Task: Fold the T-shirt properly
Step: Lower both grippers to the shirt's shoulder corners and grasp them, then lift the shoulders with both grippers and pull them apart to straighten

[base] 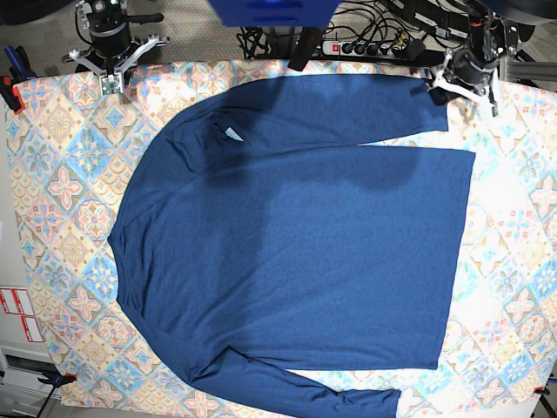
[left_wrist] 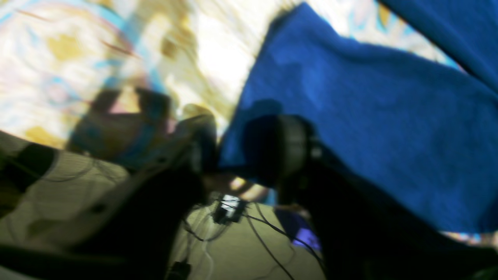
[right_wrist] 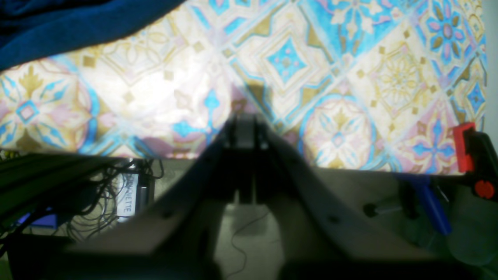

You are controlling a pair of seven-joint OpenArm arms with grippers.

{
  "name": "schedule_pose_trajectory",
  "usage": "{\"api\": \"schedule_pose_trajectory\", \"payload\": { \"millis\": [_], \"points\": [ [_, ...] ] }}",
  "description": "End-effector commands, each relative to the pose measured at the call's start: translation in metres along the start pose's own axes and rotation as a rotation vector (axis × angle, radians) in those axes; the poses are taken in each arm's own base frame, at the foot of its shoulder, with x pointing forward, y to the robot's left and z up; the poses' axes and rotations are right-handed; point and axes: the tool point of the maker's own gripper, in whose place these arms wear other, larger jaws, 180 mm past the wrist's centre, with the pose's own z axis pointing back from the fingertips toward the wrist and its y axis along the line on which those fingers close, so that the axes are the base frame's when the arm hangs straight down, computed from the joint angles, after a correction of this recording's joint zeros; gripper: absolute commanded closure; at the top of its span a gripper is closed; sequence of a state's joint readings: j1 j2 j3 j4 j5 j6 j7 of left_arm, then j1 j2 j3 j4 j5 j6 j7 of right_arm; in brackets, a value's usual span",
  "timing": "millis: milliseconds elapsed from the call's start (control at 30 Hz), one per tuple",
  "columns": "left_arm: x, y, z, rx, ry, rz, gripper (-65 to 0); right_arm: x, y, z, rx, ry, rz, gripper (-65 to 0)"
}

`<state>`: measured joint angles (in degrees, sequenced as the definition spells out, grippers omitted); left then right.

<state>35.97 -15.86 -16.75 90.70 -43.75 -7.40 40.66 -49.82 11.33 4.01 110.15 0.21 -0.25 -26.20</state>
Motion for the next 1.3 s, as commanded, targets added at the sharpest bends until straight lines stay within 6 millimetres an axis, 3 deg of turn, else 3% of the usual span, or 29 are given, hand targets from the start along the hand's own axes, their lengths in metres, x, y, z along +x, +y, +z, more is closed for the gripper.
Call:
{"api": "schedule_pose_trajectory", "payload": {
  "millis": [0,200,367,500,767,1100,1267],
  "points": [
    [-0.017,-0.003,0.002,-0.016,0.060,-0.007,-17.2,0.007,-0.004,0.003,-0.008,-0.028,0.011,0.0],
    [-0.025,-0.010,0.006,-0.077,0.075,-0.057,-16.0,0.017,-0.004,0.000,-0.011,-0.053,0.008,0.0],
    [-0.025,-0.017,0.009,-0.131,0.074,-0.102,0.0,0.024,-0.003,-0.003,-0.012,-0.070,0.002,0.0],
    [-0.007,-0.004,0.014,-0.097,0.001,-0.081,0.0,0.042,0.004,-0.010,-0.001,-0.110,-0.017,-1.0],
    [0.011,0.012,0.021,-0.058,-0.059,-0.070,0.0,0.086,0.023,-0.037,0.043,-0.102,-0.027,-21.1],
    [0.009,0.011,0.020,-0.061,-0.057,-0.065,0.0,0.146,0.016,-0.069,0.021,-0.103,-0.089,-21.7],
    [0.009,0.011,0.020,-0.061,-0.057,-0.065,0.0,0.132,0.013,-0.098,0.015,-0.023,-0.101,-21.8]
  ]
}}
